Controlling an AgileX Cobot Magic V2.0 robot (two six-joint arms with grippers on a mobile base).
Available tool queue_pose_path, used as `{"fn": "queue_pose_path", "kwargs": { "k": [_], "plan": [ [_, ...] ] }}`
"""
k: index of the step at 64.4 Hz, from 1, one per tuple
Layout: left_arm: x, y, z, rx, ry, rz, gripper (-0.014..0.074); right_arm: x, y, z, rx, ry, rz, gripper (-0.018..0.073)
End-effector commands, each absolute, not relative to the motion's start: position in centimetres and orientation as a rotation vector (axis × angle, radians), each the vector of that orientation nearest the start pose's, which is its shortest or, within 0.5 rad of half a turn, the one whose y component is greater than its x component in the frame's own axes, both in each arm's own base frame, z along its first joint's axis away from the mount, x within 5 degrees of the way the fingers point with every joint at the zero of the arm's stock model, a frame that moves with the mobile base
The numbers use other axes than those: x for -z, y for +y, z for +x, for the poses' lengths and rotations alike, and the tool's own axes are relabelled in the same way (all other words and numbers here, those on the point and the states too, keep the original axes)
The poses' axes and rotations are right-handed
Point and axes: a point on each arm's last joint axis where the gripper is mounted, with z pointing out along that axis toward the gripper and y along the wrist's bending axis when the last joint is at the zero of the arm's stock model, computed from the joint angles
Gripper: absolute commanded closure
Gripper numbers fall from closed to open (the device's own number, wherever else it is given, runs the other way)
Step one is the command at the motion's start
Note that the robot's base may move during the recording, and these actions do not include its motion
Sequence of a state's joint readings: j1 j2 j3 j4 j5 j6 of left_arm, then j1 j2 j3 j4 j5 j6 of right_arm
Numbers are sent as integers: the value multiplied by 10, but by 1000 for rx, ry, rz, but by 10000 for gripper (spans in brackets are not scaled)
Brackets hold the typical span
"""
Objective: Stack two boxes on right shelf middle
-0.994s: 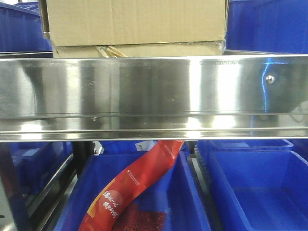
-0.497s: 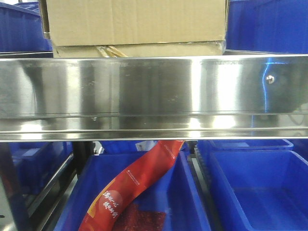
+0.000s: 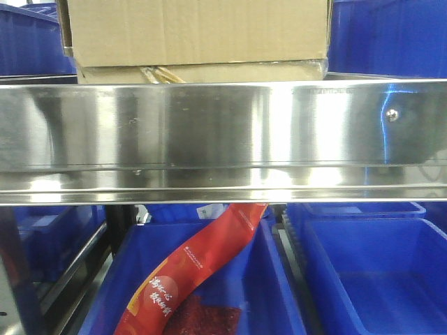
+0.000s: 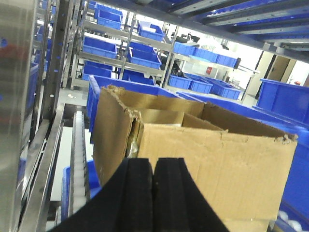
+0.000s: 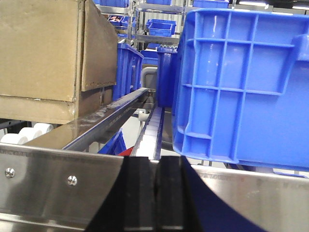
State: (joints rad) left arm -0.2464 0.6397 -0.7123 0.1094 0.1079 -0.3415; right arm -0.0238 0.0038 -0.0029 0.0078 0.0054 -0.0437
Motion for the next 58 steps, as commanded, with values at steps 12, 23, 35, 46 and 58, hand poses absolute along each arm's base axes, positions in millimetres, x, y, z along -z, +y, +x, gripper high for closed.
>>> {"fn": "queue_pose_path", "kwargs": {
  "k": [12,23,35,46,58],
  "plan": [
    [-365,-24,107,304,1547,37,708,-214,-1,56,43,1476,-6,720],
    [-308,-13,92,153,1573,73,708,-214,-1,56,43,1476,-6,720],
    [-254,-5,76,91,1554,17,708,-214,-1,56,43,1476,-6,720],
    [-228,-4,61,89,1509,13,708,-214,-1,56,43,1476,-6,720],
    [-215,-2,56,74,1499,-6,708,-214,-1,56,43,1476,-6,720]
  ]
}}
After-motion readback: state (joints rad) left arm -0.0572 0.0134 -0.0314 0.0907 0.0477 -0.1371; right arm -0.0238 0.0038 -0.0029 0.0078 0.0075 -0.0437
